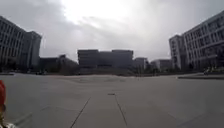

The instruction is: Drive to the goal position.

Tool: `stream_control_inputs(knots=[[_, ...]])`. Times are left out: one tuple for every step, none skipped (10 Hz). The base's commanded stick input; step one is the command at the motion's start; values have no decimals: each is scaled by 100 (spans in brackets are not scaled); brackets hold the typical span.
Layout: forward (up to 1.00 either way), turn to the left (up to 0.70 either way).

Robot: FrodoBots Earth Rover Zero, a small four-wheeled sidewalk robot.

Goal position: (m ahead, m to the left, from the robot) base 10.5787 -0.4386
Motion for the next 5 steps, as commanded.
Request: stream_control_inputs(knots=[[100, 0], [100, 0], [100, 0], [100, 0], [100, 0]])
